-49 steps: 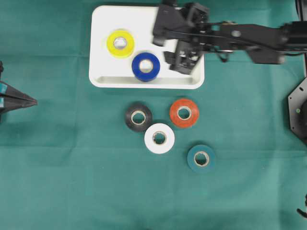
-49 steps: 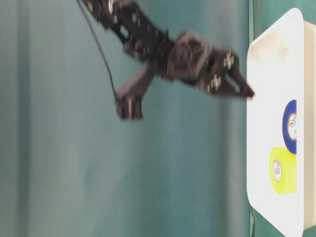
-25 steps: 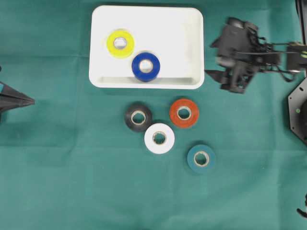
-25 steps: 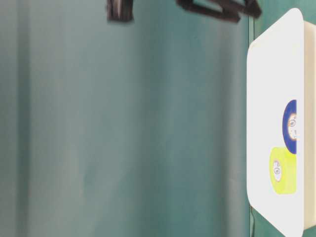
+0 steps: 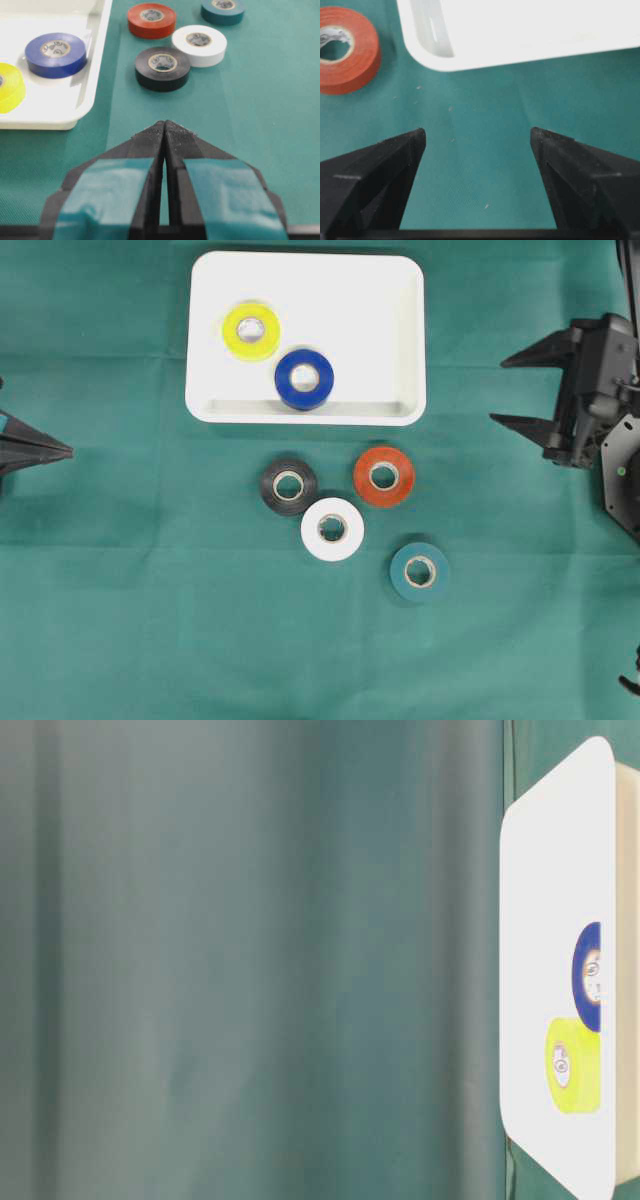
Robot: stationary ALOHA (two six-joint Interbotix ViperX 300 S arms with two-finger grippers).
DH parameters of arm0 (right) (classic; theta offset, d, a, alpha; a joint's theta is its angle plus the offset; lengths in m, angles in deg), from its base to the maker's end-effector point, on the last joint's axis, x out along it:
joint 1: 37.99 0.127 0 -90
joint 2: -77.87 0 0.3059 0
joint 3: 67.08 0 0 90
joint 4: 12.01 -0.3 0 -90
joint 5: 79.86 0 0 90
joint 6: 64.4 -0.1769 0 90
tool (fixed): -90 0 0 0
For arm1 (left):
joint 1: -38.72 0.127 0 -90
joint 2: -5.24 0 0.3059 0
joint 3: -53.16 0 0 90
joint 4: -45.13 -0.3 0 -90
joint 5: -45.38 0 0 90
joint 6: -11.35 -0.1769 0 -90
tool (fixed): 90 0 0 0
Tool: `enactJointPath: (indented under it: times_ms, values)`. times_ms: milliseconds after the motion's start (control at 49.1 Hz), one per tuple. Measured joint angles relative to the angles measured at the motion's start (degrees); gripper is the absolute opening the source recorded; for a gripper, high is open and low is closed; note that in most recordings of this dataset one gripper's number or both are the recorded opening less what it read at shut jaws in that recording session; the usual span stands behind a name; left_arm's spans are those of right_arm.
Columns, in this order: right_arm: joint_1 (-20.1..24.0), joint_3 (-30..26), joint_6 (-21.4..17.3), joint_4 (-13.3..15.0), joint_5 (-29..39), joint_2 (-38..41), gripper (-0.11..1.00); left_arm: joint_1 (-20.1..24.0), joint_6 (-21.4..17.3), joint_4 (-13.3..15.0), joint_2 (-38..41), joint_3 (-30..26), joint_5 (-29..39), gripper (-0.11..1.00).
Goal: Put the tape into the white case with the right arm.
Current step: 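Withdraw the right gripper to the right side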
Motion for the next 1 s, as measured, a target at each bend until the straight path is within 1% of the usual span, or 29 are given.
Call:
enactJointPath:
  times_ms: [183,265,407,570,733,998]
  values:
    - [0.0,1.3,-0.2,-0.1,-4.2,0.1,0.53,0.6,0.1,0.0,0.0,0.0,0.0,0.00]
    - [0.8,1.3,-0.2,-0.1,-5.6,1.2,0.52,0.6,0.0,-0.1,0.0,0.0,0.0,0.00]
    - [5.0,1.5,-0.3,-0.1,-6.3,2.7,0.52,0.6,0.1,-0.1,0.0,0.0,0.0,0.00]
    - [11.0,2.2,-0.3,0.0,-6.4,2.9,0.52,0.6,0.0,-0.1,0.0,0.0,0.0,0.00]
    - [15.0,3.0,-0.3,0.0,-6.3,2.9,0.52,0.6,0.1,-0.1,0.0,0.0,0.0,0.00]
    - [15.7,3.1,-0.3,0.0,-5.9,3.0,0.52,0.6,0.0,-0.1,0.1,0.0,-0.1,0.00]
